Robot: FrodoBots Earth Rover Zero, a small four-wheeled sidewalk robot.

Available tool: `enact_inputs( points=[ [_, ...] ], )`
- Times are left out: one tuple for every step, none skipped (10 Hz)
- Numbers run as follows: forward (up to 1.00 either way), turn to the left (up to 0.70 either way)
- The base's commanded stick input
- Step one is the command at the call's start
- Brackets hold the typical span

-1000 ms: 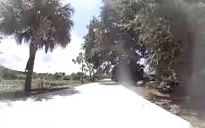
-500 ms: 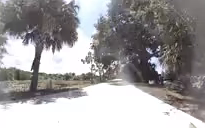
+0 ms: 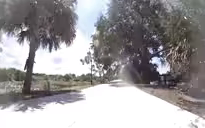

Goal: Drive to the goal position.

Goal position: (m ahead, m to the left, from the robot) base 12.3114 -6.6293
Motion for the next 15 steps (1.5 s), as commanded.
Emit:
enact_inputs(
  points=[
    [0.85,0.0],
    [0.85,0.0],
    [0.85,0.0],
    [0.85,0.0],
    [0.85,0.0],
    [0.85,0.0],
    [0.85,0.0],
    [0.85,0.0],
    [0.85,0.0],
    [0.85,0.0],
    [0.85,0.0],
    [0.85,0.0],
    [0.85,0.0],
    [0.85,0.0],
    [0.85,0.0]
  ],
)
